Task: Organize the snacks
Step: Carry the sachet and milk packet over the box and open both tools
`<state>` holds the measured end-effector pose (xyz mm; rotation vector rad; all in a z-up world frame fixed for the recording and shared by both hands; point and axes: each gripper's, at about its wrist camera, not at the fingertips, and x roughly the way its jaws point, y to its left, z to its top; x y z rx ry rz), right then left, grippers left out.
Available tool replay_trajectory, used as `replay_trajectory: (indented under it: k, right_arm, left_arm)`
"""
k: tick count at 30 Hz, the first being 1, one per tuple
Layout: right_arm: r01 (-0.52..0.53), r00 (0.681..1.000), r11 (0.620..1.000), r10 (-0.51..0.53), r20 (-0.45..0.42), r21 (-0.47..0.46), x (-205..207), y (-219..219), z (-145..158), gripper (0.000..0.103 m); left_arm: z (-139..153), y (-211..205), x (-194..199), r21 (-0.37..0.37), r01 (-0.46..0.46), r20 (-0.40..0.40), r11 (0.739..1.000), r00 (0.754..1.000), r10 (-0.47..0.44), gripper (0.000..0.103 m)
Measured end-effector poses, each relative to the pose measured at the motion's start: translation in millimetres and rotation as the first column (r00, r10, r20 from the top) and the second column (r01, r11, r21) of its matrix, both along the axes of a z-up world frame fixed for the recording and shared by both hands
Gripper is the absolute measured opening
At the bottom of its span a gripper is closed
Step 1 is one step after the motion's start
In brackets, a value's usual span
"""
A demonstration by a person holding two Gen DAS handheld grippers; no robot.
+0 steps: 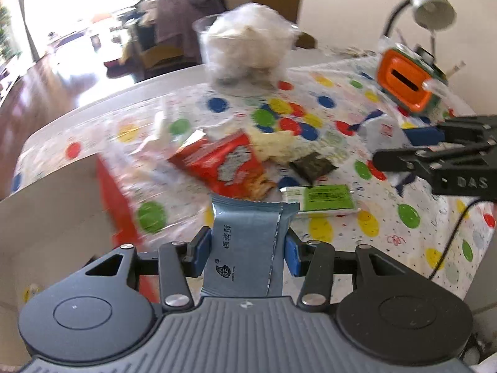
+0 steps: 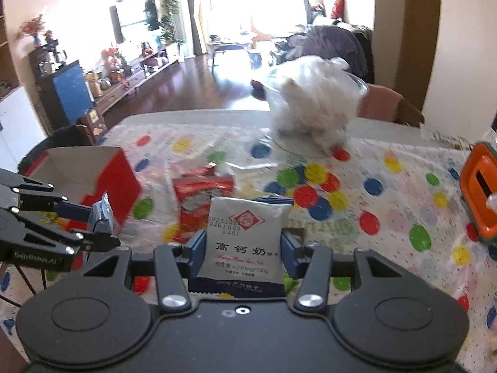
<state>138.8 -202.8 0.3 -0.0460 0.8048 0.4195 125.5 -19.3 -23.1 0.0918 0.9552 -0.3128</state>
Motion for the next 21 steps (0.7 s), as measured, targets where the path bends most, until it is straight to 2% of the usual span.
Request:
replay_trajectory:
  k: [10, 21]
  right_arm:
    - [-0.094, 0.995, 0.995, 0.093, 0.04, 0.03, -11.9, 57.0, 21.8, 0.049]
    - [-0.197, 0.978, 0.98, 0.195, 0.072, 0.025, -15.7, 136.7, 30.1, 0.049]
  left_arm:
    - [24.3, 79.4, -21.3, -0.039, -0.194, 0.004, 0.98, 0.981, 0.194, 0.047]
    - [36.9, 178.7, -33.4, -0.048, -0.374, 0.021, 0.926, 0.927, 0.376, 0.047]
